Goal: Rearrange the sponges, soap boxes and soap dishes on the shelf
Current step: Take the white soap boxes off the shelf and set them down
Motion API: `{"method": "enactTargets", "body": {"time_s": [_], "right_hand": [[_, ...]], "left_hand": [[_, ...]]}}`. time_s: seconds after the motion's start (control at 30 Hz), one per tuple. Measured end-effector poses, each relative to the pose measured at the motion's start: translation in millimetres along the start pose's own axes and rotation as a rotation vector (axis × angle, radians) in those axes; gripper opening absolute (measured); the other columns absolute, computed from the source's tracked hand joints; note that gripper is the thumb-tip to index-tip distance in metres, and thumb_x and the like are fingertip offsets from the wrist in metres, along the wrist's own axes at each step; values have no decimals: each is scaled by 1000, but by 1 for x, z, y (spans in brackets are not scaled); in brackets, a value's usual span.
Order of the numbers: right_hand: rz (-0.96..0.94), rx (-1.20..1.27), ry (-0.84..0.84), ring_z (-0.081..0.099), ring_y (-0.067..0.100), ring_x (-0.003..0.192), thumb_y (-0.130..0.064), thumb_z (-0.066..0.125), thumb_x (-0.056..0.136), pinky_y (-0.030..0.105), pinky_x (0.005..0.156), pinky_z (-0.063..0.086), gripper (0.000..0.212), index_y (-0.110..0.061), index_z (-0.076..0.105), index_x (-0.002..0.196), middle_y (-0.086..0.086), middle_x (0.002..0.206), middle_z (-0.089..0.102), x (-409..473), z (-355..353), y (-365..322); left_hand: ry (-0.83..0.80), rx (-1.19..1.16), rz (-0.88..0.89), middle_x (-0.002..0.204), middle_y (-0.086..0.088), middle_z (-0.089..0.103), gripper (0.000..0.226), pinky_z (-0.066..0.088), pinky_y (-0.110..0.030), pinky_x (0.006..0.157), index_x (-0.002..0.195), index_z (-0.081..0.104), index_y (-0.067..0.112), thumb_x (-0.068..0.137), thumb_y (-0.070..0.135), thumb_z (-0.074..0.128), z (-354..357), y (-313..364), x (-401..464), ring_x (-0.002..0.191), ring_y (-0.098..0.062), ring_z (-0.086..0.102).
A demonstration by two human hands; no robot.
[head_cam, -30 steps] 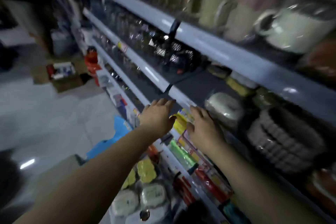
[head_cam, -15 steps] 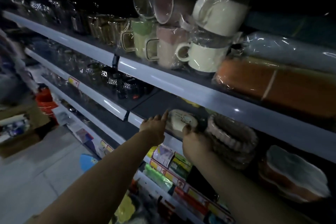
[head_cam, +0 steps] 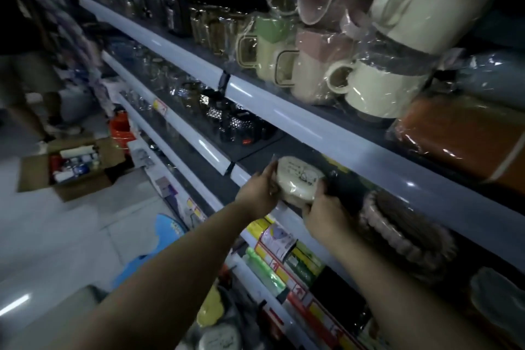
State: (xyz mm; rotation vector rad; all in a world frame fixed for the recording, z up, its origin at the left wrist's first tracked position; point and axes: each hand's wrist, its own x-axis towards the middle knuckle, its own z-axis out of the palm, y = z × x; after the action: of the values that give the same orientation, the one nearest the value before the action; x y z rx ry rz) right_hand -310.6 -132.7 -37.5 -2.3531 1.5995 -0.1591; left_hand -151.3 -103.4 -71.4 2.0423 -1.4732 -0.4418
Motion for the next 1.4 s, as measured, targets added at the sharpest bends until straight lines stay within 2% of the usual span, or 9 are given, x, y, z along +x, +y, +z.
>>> {"method": "enactTargets", "body": {"time_s": [0.1, 0.27, 0.53, 0.7, 0.83, 1.0, 1.1, 1.23, 1.4], "right_hand": [[-119, 32, 38, 60, 38, 107, -28, 51, 92, 38, 80, 50, 72, -16, 7, 149, 24, 124, 57, 2, -6, -28], [-362, 42, -22, 59, 38, 105, -26, 50, 93, 40, 80, 48, 69, -16, 11, 148, 25, 121, 58, -7, 22, -94], [-750, -30, -410, 61, 38, 99, -31, 53, 91, 37, 73, 49, 66, -21, 18, 146, 18, 115, 63, -69, 167, -145], [-724, -141, -679, 60, 35, 99, -34, 51, 92, 41, 80, 52, 72, -24, 8, 149, 17, 116, 59, -110, 288, -125], [-642, -168, -766, 62, 31, 94, -31, 52, 91, 34, 69, 47, 55, -23, 24, 137, 10, 111, 64, -120, 369, -95], [-540, -179, -792, 62, 30, 92, -25, 49, 92, 33, 69, 45, 60, -26, 16, 143, 12, 112, 63, -115, 441, -79], [-466, -166, -788, 60, 31, 90, -21, 46, 92, 34, 69, 45, 56, -29, 18, 140, 12, 113, 61, -110, 468, -70], [-470, -229, -875, 54, 30, 110, -14, 48, 90, 41, 88, 48, 65, -27, 14, 144, 7, 132, 49, -114, 473, -63], [-529, -390, -722, 52, 29, 115, -25, 63, 85, 36, 84, 45, 70, -21, 22, 141, 6, 136, 43, -105, 422, -80]], "left_hand": [[171, 13, -25, 127, -16, 57, 72, 53, -44, 82, 149, 23, 27, 88, 26, 61, -35, -13, -19, 102, -35, 61], [347, 150, -247, 125, -13, 58, 69, 53, -46, 82, 146, 25, 33, 87, 33, 60, -79, -70, -82, 107, -35, 60], [210, 253, -730, 132, -10, 57, 69, 48, -40, 86, 144, 32, 29, 85, 48, 60, -46, -190, -243, 113, -35, 58], [-17, 214, -925, 128, -8, 61, 65, 52, -39, 85, 144, 28, 31, 88, 49, 55, 34, -253, -314, 108, -32, 61], [-121, 145, -966, 131, -5, 58, 57, 45, -35, 94, 141, 33, 24, 91, 43, 54, 99, -292, -334, 114, -26, 57], [-165, 98, -985, 128, -4, 59, 57, 46, -35, 92, 141, 31, 26, 91, 39, 56, 157, -339, -335, 111, -25, 58], [-254, 88, -980, 136, -6, 53, 73, 45, -36, 97, 149, 15, 26, 90, 36, 57, 183, -358, -333, 117, -26, 55], [-397, 69, -956, 150, 0, 38, 83, 43, -39, 103, 152, 2, 27, 91, 39, 56, 195, -364, -337, 127, -24, 47], [-310, 159, -906, 150, -1, 37, 71, 39, -40, 105, 150, 15, 26, 92, 38, 54, 153, -345, -321, 132, -24, 41]]}}
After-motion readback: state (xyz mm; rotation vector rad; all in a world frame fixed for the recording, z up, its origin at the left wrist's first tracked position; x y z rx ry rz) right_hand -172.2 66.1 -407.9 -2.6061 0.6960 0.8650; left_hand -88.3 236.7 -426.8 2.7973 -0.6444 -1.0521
